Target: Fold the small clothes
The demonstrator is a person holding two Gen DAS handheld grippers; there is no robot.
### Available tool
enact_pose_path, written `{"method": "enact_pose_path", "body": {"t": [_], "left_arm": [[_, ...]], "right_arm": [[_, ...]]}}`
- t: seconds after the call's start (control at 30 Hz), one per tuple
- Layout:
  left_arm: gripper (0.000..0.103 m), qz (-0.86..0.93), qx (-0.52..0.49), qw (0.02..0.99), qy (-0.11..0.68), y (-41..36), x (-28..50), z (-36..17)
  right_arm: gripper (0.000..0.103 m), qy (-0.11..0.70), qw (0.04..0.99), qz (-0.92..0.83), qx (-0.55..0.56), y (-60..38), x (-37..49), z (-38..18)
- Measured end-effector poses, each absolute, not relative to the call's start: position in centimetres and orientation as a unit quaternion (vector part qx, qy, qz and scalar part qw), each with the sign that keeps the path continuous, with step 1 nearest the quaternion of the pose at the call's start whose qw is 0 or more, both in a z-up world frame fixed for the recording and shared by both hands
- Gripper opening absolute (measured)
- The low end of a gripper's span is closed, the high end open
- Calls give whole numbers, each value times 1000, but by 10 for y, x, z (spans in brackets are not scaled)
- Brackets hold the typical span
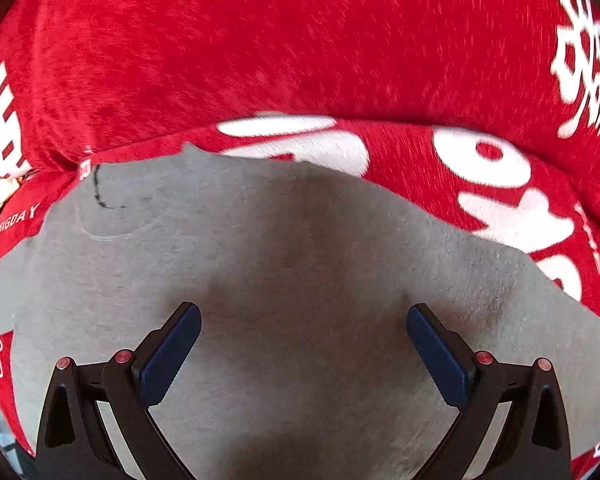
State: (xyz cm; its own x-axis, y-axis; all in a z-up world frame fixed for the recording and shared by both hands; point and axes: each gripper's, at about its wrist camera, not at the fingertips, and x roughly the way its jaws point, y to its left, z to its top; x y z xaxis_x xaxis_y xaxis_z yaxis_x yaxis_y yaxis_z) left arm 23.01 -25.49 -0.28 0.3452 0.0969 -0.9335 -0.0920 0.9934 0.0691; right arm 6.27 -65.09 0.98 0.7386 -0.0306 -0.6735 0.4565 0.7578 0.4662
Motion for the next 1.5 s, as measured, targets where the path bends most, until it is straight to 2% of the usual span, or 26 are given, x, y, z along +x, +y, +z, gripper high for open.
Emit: {"method": "enact_pose_path", "body": {"t": [0.23,0.47,0.67,0.87,1.0,1.1,1.27,1.37,1.43,1.47,1.5], "left_arm": [[103,55,59,831,550,-283,225,-7],[103,1,25,826,563,-259,195,-6],[103,9,-48,836,546,-192,164,20],[103,47,-89,845,525,-81,126,31],[103,82,-136,838,522,3,99,24],[103,115,-170,833,513,61,76,17],[103,152,-229,819,503,137,40,3],[103,159,-243,815,501,155,33,-5],[103,157,-254,813,499,163,31,-8],[103,157,-260,813,497,164,29,-8],[103,157,-265,813,495,165,27,-8]], "right_arm": [[6,371,859,-160,314,-658,73,-13],[6,332,896,-156,251,-610,65,60],[6,301,938,-96,144,-489,87,153],[6,290,956,-19,37,-318,114,192],[6,308,950,33,-31,-189,124,171],[6,330,939,48,-86,-119,133,133],[6,392,907,61,-140,-48,145,61],[7,427,887,66,-163,-22,147,22],[11,451,872,94,-165,-10,145,10],[21,465,862,114,-164,-3,144,8],[43,472,856,128,-164,-1,143,9]]}}
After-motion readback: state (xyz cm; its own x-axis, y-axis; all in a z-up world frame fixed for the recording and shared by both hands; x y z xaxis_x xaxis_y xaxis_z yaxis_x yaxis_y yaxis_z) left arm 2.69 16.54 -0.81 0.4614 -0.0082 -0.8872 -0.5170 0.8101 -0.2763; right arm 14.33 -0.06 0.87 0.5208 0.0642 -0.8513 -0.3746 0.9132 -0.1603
